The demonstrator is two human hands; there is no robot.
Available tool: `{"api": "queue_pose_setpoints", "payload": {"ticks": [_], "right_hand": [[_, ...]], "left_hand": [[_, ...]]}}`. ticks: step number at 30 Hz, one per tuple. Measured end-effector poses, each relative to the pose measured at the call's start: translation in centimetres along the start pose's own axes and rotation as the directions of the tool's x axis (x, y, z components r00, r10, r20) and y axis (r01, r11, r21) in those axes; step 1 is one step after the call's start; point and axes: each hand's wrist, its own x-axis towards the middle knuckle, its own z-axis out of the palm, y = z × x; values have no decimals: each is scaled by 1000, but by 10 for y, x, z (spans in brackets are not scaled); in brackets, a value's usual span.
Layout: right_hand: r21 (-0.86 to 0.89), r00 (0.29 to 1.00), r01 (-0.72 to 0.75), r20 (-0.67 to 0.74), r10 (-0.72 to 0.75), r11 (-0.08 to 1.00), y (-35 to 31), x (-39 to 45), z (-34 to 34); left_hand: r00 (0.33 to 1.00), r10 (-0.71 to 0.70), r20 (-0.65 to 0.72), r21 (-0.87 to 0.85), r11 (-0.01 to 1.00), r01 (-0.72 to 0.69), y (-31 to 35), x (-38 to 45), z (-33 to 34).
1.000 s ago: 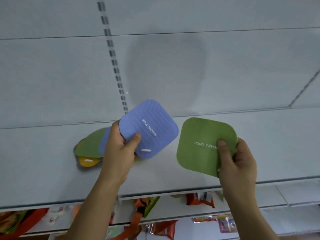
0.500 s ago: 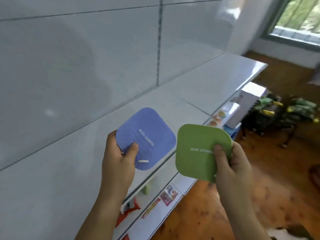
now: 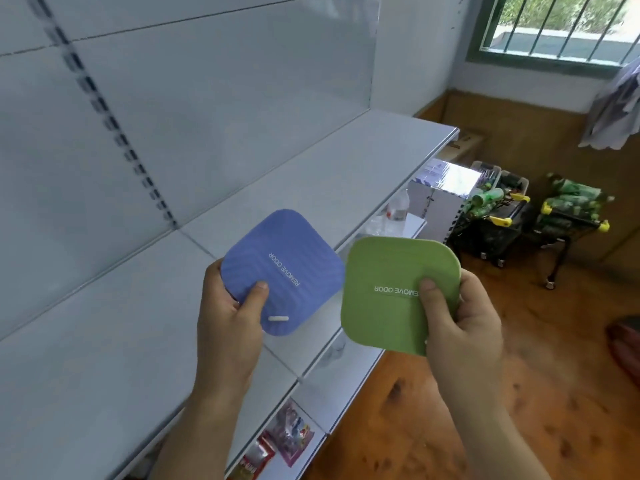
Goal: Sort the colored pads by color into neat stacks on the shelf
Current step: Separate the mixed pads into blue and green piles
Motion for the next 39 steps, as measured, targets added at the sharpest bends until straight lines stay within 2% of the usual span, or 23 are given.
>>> {"api": "queue_pose_setpoints", "payload": {"ticks": [5,11,14,18,22,27,30,33,39], "right_hand": [[-19,999,-8,41,9,1000,7,84,-14],[-86,992,41,125,-30,995,16,176,12],[-86,983,64,177,-48,994,11,218,38],[-109,940,122,332,-79,987,9,264,84],[-108,862,132,504,-60,985,17,289,135],[-77,699,156,713,-54,985,20,311,208],[-47,609,179,790,-73,983,20,324,240],[-71,533,213,845,-55,975,23,343,266],[-168,422,422,906,-29,891,43,364,291]], "left_hand": [[999,-22,-32,-4,1000,22,6,27,71],[989,-87,-122,-72,994,79,-3,85,127],[980,-98,-174,-91,992,83,-7,119,139],[933,-138,-332,-105,988,109,-10,151,129],[860,-211,-464,-84,977,194,-18,161,104],[740,-188,-646,18,965,261,-28,165,84],[750,-193,-633,131,928,349,-29,175,79],[749,-219,-625,175,896,408,-25,185,77],[711,-225,-666,244,836,493,-24,207,74]]}}
